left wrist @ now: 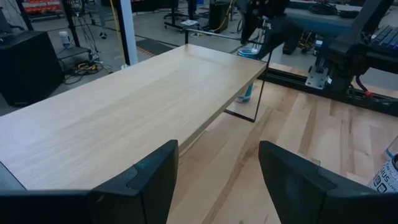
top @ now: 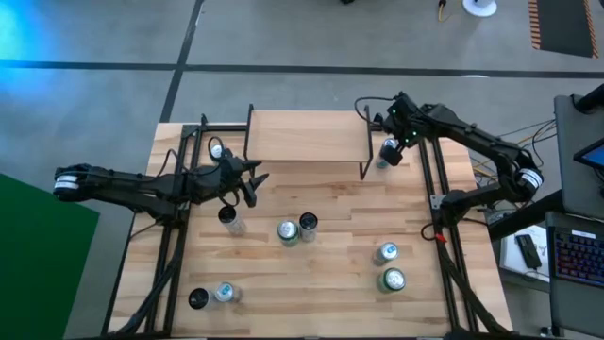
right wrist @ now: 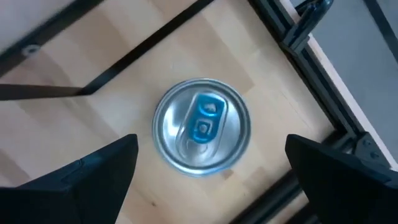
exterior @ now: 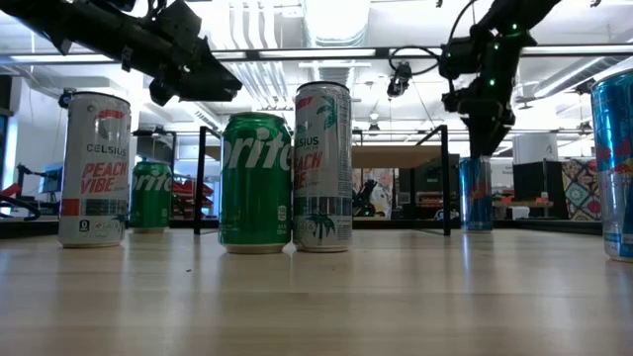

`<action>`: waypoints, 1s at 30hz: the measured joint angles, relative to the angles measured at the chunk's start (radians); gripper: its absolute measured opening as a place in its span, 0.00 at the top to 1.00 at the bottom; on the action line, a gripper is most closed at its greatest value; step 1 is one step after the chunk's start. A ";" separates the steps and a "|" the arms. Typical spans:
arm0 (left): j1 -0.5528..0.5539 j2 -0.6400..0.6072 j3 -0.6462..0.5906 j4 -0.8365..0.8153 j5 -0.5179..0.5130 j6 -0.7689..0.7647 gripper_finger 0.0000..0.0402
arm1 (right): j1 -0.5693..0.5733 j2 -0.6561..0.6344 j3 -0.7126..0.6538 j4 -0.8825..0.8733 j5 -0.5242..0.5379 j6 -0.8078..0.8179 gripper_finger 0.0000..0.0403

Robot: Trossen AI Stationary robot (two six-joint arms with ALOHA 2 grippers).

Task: Sort soda cans
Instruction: Put the top right blue soda can on the shelf

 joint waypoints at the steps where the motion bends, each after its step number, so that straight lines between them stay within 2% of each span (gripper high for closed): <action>1: 0.000 0.000 0.000 0.000 0.000 -0.001 0.48 | -0.003 0.000 -0.014 0.024 -0.001 0.005 0.01; 7: 0.000 0.000 0.000 0.000 0.000 -0.002 0.48 | -0.006 0.000 -0.065 0.095 -0.027 0.001 0.02; 11: 0.000 0.000 0.000 0.000 0.000 0.009 0.48 | -0.005 0.000 -0.065 0.098 -0.027 0.001 0.08; 22: 0.000 0.001 0.000 -0.001 0.000 0.013 0.48 | -0.005 0.024 -0.065 0.114 -0.028 0.063 0.43; 30: 0.000 0.001 0.000 -0.001 0.000 0.041 0.48 | -0.005 -0.025 -0.008 0.038 -0.020 0.125 0.42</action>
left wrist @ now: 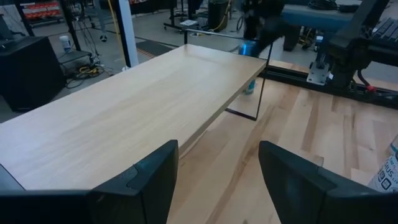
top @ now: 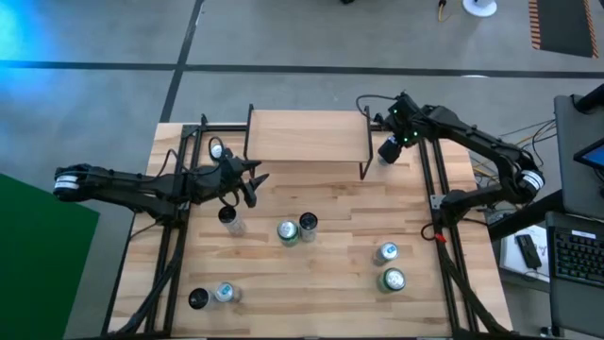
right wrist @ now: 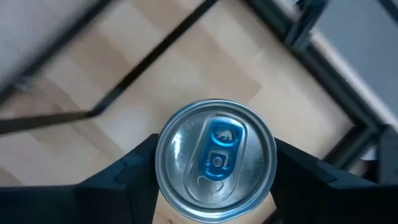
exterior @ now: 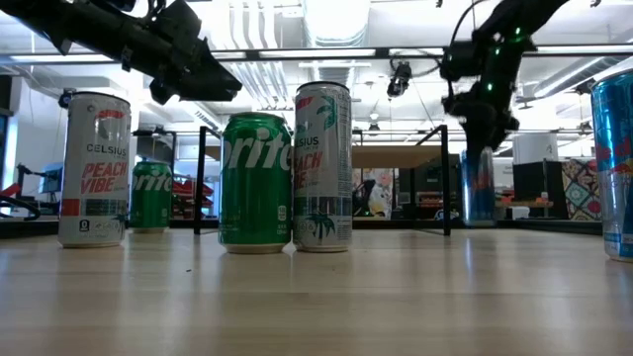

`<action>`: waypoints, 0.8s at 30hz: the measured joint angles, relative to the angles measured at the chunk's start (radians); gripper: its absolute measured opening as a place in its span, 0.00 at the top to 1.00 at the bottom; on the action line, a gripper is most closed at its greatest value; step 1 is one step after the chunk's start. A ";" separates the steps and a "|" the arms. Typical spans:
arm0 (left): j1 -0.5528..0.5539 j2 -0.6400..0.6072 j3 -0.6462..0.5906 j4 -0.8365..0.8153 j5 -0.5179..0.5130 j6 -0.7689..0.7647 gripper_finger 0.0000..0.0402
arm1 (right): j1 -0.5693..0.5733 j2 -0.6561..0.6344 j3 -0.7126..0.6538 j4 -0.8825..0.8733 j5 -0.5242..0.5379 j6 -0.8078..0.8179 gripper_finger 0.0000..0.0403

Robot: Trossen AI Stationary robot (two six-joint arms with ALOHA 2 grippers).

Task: Sort soda cans
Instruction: Put the top right blue soda can on the shelf

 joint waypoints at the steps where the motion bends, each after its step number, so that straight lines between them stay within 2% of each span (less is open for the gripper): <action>1: 0.000 0.000 0.000 0.000 0.000 0.002 0.48 | 0.000 -0.008 0.019 -0.019 0.003 0.010 0.41; 5: 0.000 0.000 0.000 0.000 0.000 0.002 0.48 | 0.000 -0.033 0.115 -0.100 0.015 0.059 0.40; 11: 0.000 0.000 0.000 0.000 0.000 0.002 0.48 | 0.000 -0.021 0.316 -0.240 0.116 0.092 0.41; 16: 0.001 0.000 0.000 0.007 0.000 0.004 0.48 | 0.000 -0.009 0.467 -0.270 0.133 0.104 0.40; 24: 0.001 0.000 0.000 0.039 0.000 0.029 0.48 | 0.001 0.071 0.612 -0.279 0.134 0.120 0.40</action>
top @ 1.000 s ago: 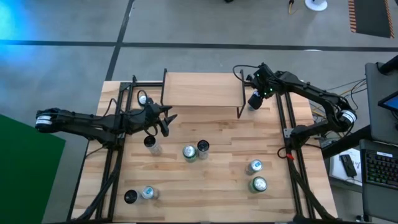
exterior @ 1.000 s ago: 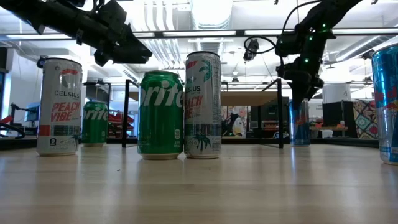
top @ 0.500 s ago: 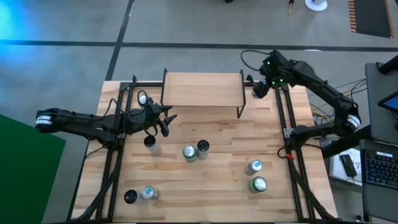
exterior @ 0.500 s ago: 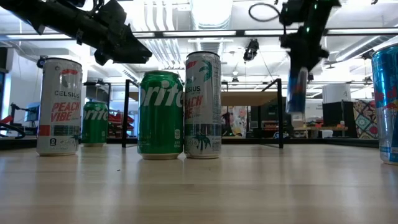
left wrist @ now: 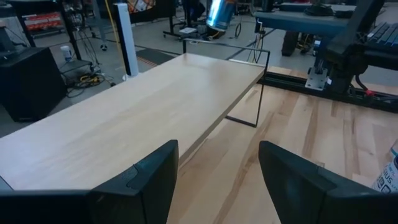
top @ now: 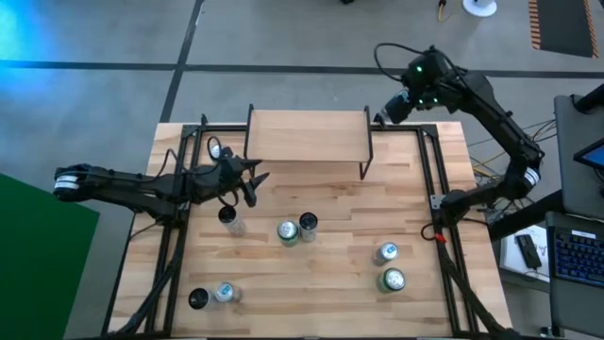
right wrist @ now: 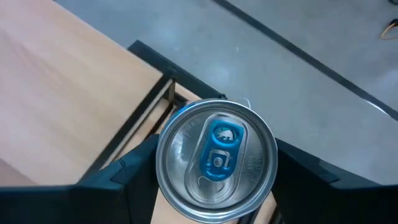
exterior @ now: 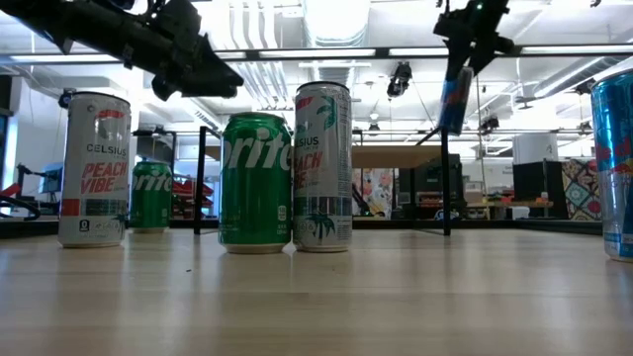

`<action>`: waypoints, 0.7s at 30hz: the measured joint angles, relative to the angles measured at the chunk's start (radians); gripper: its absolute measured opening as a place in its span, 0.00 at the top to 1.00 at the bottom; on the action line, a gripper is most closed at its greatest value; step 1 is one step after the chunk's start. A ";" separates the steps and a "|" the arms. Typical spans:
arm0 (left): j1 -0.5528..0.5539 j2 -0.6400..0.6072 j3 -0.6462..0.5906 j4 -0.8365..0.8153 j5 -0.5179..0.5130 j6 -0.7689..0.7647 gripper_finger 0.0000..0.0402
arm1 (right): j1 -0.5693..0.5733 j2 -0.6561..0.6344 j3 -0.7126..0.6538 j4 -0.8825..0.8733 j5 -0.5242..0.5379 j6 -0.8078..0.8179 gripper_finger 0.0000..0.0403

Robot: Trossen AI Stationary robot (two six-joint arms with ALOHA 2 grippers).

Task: Sort soda cans
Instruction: Put the top right blue soda can on the shelf

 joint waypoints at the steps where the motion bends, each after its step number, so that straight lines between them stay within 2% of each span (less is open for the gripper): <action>1: 0.000 0.000 0.000 0.004 0.000 0.003 0.48 | 0.002 0.021 0.021 -0.010 0.000 0.001 0.40; 12: 0.001 0.000 0.000 0.030 0.000 0.052 0.48 | 0.002 0.287 0.390 -0.205 -0.002 -0.017 0.40; 18: 0.002 0.000 0.000 0.030 0.000 0.052 0.48 | 0.020 0.411 0.552 -0.293 -0.084 -0.032 0.40; 21: 0.002 0.000 0.000 0.030 0.000 0.052 0.48 | 0.054 0.469 0.620 -0.327 -0.088 -0.044 0.40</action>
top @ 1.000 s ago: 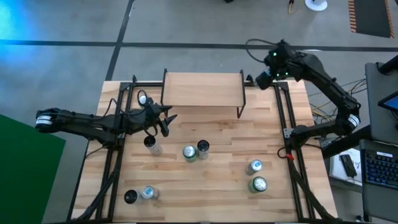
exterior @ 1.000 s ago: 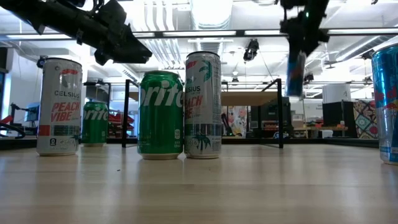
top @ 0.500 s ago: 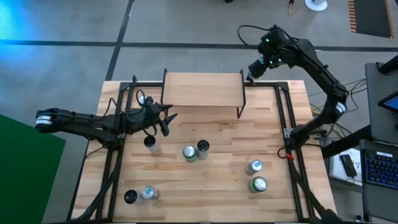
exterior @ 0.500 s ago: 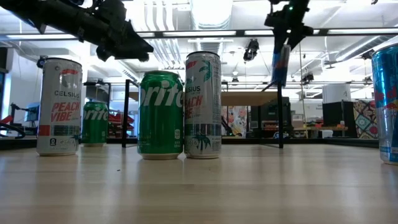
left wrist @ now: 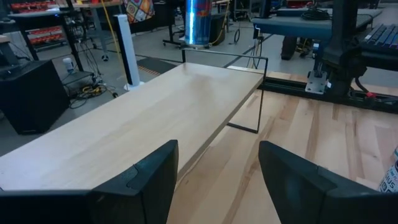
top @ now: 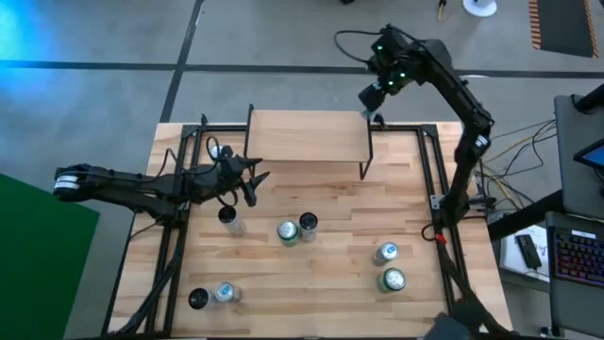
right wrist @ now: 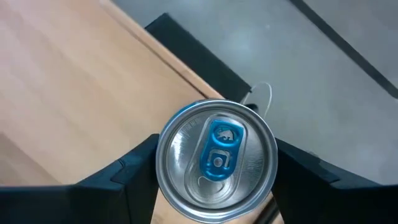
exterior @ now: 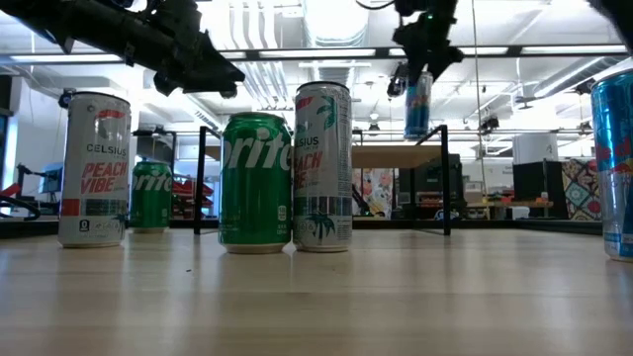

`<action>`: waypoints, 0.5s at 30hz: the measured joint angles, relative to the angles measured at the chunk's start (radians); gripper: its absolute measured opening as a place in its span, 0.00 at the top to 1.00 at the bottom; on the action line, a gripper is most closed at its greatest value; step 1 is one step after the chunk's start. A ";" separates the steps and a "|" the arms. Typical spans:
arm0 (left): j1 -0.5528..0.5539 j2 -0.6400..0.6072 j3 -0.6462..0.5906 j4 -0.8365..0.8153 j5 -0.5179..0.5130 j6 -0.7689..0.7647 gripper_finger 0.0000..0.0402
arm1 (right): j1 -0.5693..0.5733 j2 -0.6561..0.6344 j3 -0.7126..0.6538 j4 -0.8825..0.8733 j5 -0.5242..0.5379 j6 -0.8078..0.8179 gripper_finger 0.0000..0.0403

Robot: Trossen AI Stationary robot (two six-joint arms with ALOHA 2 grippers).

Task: Sort soda cans
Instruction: Put the top right blue soda can on the shelf

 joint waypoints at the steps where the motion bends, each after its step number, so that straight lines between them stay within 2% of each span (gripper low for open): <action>1: 0.000 0.000 0.000 0.000 0.000 0.000 0.48 | 0.011 0.019 0.022 -0.011 0.000 -0.004 0.40; 4: 0.000 0.000 0.000 0.000 0.000 0.000 0.48 | 0.042 0.056 0.063 -0.027 0.000 -0.018 0.40; 15: 0.000 0.000 0.000 -0.010 0.000 0.000 0.48 | 0.064 0.122 0.065 -0.034 0.000 -0.019 0.39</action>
